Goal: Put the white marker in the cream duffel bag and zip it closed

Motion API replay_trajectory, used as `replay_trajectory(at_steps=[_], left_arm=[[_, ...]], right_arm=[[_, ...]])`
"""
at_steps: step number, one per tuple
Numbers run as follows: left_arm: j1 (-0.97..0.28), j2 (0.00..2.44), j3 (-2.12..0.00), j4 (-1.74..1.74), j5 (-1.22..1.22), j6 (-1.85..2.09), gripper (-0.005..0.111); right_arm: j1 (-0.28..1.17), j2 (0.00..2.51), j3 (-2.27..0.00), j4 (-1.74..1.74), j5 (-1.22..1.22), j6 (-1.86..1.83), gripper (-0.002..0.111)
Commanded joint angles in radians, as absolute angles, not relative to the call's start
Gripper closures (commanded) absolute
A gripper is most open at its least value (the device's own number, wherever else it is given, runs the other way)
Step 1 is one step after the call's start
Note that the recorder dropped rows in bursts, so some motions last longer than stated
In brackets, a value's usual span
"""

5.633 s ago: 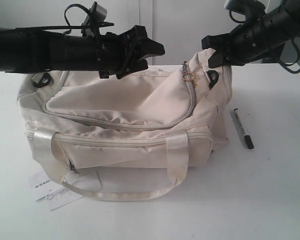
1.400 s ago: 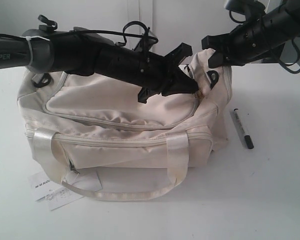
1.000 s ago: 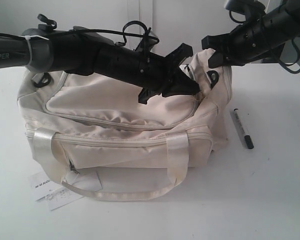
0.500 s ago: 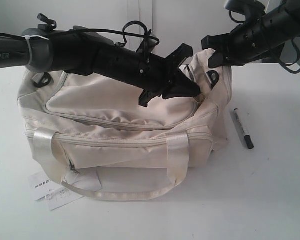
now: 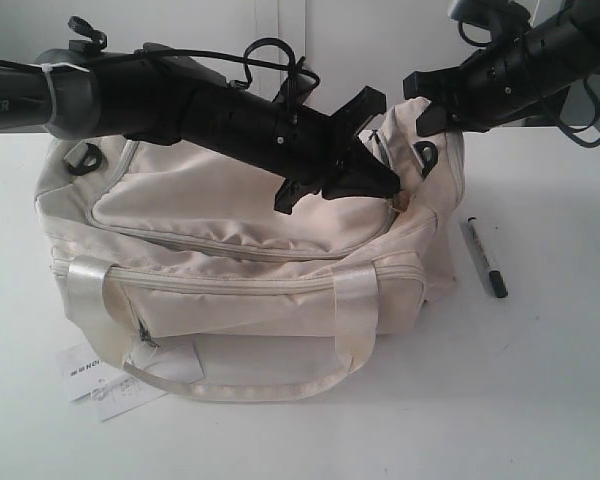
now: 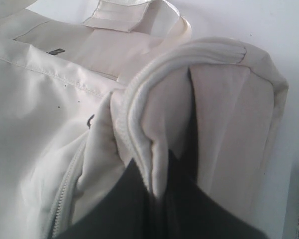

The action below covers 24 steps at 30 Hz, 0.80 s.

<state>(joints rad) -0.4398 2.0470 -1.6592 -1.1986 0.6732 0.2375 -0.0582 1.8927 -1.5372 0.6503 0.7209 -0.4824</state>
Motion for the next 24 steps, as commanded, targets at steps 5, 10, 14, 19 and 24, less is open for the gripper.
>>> replay_trajectory(at_steps=[5,10,14,19,24], left_arm=[[-0.445,2.008,-1.665,-1.151,0.736,0.231,0.107],[-0.445,1.997,-1.665,-1.140,0.745,0.220,0.107],[-0.445,1.993,-1.665,-1.127,0.759,0.220,0.107],[-0.447,1.989,-1.665,-1.122,0.768,0.220,0.107],[-0.456,1.978,-1.665,-1.090,0.773,0.209,0.107]], right_arm=[[-0.059,1.878,-1.535,0.657,0.700,-0.493,0.108],[-0.059,1.878,-1.535,0.657,0.700,-0.493,0.108],[-0.059,1.878,-1.535,0.657,0.700,-0.493,0.108],[-0.059,1.878,-1.535,0.657,0.700,-0.493,0.108],[-0.059,1.878,-1.535,0.657,0.700,-0.493,0.108]])
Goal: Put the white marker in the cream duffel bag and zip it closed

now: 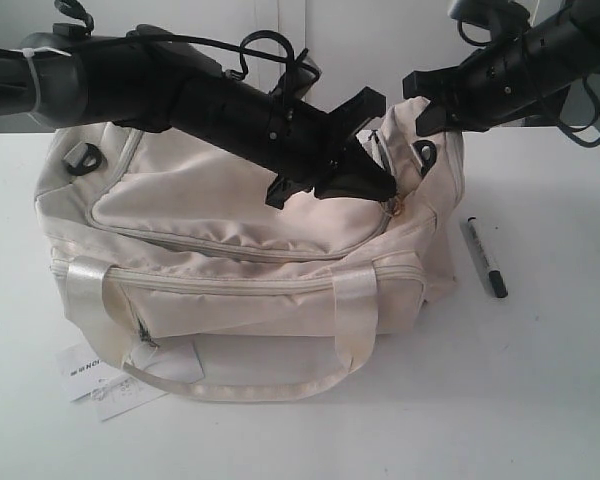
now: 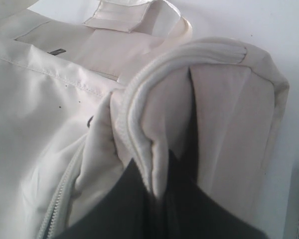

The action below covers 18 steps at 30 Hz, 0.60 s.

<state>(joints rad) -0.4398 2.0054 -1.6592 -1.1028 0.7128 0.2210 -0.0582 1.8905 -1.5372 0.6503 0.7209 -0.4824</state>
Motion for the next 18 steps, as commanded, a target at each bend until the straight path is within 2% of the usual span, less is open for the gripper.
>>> replay_trajectory(at_steps=[1,18], left_arm=[[-0.461,1.978,-1.665,-1.091,0.776,0.209,0.107],[-0.466,1.943,-1.665,-1.044,0.778,0.202,0.107]], right_arm=[[-0.059,1.878,-1.535,0.657,0.700,-0.493,0.108],[-0.059,1.878,-1.535,0.657,0.702,-0.493,0.108]])
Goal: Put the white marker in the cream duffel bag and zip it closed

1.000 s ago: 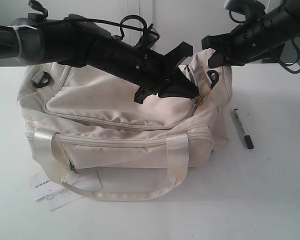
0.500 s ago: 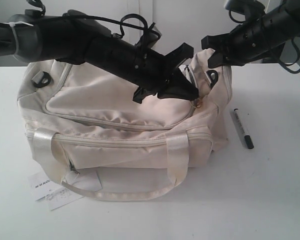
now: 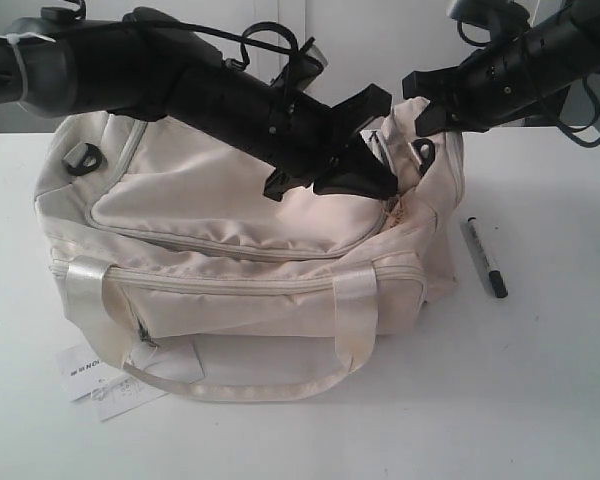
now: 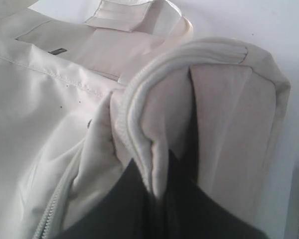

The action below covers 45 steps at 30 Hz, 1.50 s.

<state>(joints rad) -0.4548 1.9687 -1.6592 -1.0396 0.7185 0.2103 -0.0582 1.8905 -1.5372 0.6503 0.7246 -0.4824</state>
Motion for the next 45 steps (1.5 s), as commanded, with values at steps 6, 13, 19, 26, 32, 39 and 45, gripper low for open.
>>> replay_trajectory(at_steps=[6,13,19,26,32,39,45], left_arm=[[-0.485,1.943,-1.665,-1.038,0.781,0.202,0.107],[-0.491,1.936,-1.665,-1.030,0.795,0.202,0.107],[-0.491,1.904,-1.665,-1.009,0.776,0.198,0.107],[-0.491,1.887,-1.665,-1.000,0.780,0.198,0.107],[-0.491,1.873,-1.665,-0.974,0.796,0.198,0.107],[-0.491,1.873,-1.665,-0.975,0.820,0.198,0.107],[-0.491,1.873,-1.665,-0.964,0.839,0.198,0.107]], right_arm=[[-0.059,1.878,-1.535,0.655,0.702,-0.485,0.108],[-0.059,1.878,-1.535,0.655,0.702,-0.485,0.108],[-0.059,1.878,-1.535,0.655,0.696,-0.485,0.108],[-0.059,1.878,-1.535,0.655,0.693,-0.485,0.108],[-0.059,1.878,-1.535,0.655,0.693,-0.485,0.108],[-0.059,1.878,-1.535,0.655,0.693,-0.485,0.108],[-0.059,1.878,-1.535,0.655,0.693,-0.485,0.108]])
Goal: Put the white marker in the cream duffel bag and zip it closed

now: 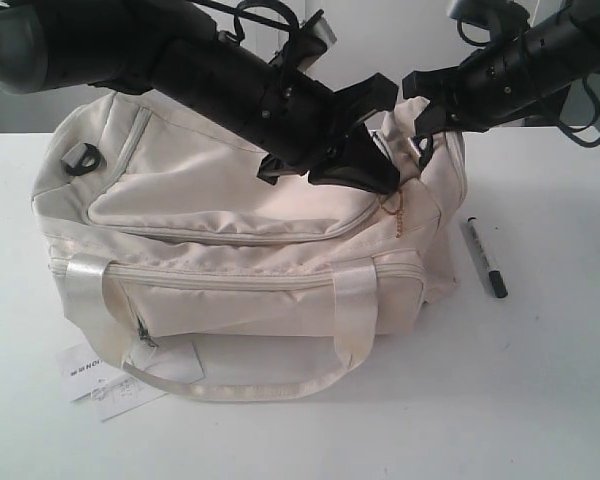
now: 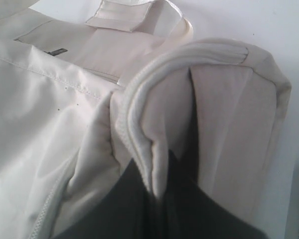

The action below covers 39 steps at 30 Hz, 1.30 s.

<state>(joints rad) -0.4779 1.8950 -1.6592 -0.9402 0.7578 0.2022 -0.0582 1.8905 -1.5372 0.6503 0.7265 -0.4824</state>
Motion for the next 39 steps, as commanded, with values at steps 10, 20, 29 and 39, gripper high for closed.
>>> replay_trajectory(at_steps=[10,20,29,39], left_arm=[[-0.491,1.855,-1.665,-0.949,0.873,0.198,0.107],[-0.491,1.839,-1.652,-0.896,0.885,0.174,0.107],[-0.491,1.822,-1.592,-0.878,0.898,0.183,0.107],[-0.491,1.780,-1.579,-0.862,0.890,0.185,0.107]], right_arm=[[-0.059,1.878,-1.535,0.655,0.693,-0.485,0.108],[-0.059,1.878,-1.535,0.655,0.688,-0.485,0.108],[-0.059,1.878,-1.535,0.655,0.688,-0.485,0.108],[-0.059,1.878,-1.535,0.655,0.686,-0.485,0.108]])
